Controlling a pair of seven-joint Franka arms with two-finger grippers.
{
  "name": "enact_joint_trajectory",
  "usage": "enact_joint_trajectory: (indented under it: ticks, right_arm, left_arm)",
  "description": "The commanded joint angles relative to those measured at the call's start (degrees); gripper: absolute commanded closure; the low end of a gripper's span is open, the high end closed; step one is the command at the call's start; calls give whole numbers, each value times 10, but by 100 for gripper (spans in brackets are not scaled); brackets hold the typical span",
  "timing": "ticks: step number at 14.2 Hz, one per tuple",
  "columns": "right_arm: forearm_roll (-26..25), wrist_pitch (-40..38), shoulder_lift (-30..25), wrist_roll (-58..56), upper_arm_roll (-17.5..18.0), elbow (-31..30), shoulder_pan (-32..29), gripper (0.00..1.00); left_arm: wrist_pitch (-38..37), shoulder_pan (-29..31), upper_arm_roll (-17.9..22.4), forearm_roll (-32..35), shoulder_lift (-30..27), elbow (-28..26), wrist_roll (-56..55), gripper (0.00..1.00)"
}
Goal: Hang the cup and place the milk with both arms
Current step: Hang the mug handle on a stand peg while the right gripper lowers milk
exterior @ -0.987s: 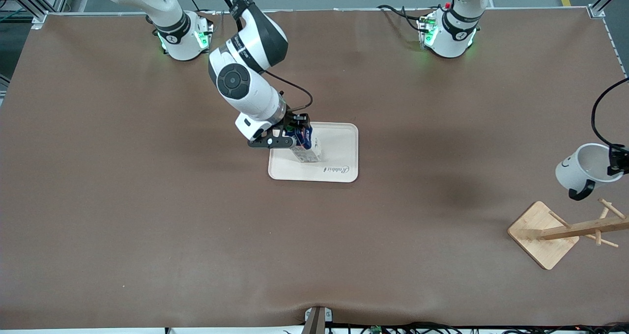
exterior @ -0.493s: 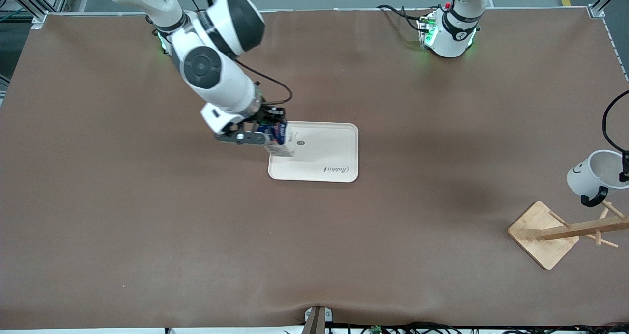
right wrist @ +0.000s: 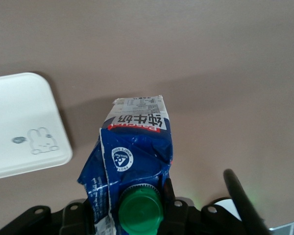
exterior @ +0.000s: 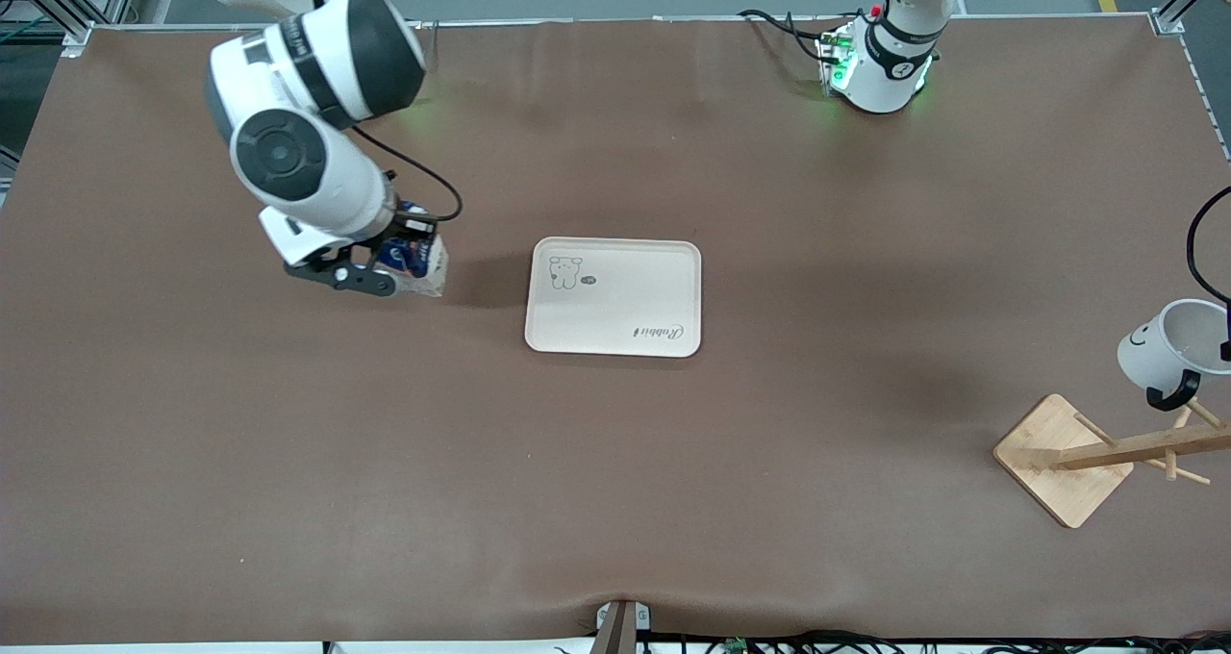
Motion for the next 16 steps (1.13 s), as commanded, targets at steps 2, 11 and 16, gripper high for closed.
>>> enact_joint_trajectory:
  ticks: [2,11,16]
  right_arm:
    - [-11,6,-25,-117,4,-41,-77,100]
    - [-43,183,-114,-291,4,-243,-179,100]
    - [-126,195,-137,-295,2,-281,-251,100]
  left_arm:
    - [0,10,-3,1,13,15,21,100]
    - [24,22,-3,0,29,14,35,100]
    - [25,17,-9,-21,28,15,19,0]
